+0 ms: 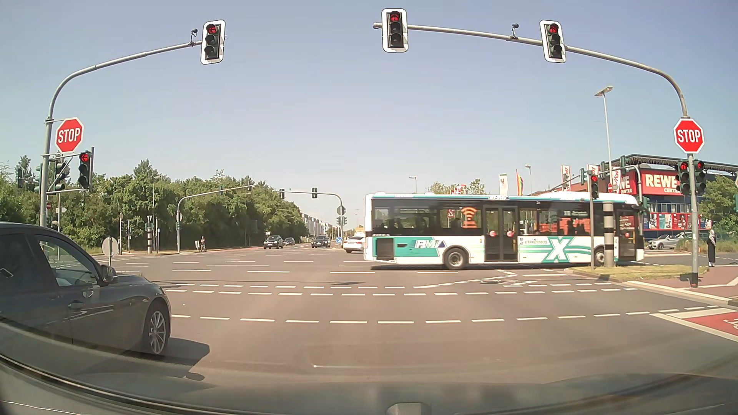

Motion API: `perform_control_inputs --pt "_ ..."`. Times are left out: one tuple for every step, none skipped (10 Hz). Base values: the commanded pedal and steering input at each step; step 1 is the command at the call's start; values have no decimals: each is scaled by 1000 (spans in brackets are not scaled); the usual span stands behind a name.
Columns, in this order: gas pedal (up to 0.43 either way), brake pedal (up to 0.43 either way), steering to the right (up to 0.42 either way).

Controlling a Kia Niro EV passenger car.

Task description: Follow the waypoints while adhering to traffic rules and regulations

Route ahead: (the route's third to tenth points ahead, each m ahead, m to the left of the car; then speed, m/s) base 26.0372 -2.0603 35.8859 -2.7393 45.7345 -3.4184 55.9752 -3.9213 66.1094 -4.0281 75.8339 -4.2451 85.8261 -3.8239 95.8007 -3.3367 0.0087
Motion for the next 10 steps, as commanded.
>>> perform_control_inputs --pt "0 262 8" --pt "0 262 8" --pt "0 262 8" --pt "0 262 8" --pt "0 256 8" --pt "0 262 8" --pt "0 262 8" --pt "0 262 8" --pt "0 262 8" --pt "0 262 8"
